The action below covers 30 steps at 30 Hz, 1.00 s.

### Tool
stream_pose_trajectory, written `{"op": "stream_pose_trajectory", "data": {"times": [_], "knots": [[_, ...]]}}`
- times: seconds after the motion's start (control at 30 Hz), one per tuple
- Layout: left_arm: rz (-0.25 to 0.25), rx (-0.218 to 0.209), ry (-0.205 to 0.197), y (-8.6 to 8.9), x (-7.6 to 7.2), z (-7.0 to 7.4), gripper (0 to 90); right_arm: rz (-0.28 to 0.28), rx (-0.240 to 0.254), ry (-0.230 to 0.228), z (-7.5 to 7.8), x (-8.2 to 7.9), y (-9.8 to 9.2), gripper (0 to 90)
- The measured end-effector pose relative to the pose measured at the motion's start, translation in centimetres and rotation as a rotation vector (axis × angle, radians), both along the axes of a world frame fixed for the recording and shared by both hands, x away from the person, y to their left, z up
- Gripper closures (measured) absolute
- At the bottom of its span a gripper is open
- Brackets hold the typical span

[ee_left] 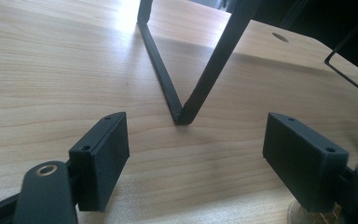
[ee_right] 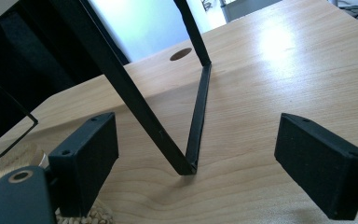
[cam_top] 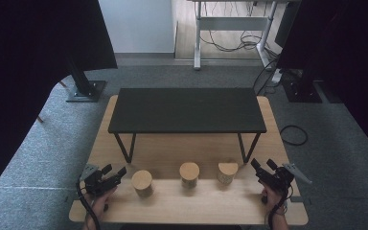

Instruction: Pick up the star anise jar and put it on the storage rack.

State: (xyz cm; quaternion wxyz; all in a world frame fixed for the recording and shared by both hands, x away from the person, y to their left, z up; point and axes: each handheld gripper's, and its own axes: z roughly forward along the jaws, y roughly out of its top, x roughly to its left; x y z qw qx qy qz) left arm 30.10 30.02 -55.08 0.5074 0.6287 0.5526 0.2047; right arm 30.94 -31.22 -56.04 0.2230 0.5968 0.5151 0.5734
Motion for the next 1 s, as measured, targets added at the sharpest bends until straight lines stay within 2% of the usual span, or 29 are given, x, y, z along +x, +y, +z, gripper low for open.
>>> {"op": "stream_pose_trajectory", "data": {"times": [0.3,1.0], "knots": [[0.007,-0.007,0.004,0.17,0.22,-0.02,21.7,-0.004,0.010,-0.006,-0.04,-0.12,-0.10,12.8],[0.017,0.006,0.004,0.06,0.22,0.01,21.6,-0.010,0.001,-0.001,-0.01,-0.05,-0.01,12.6]]}}
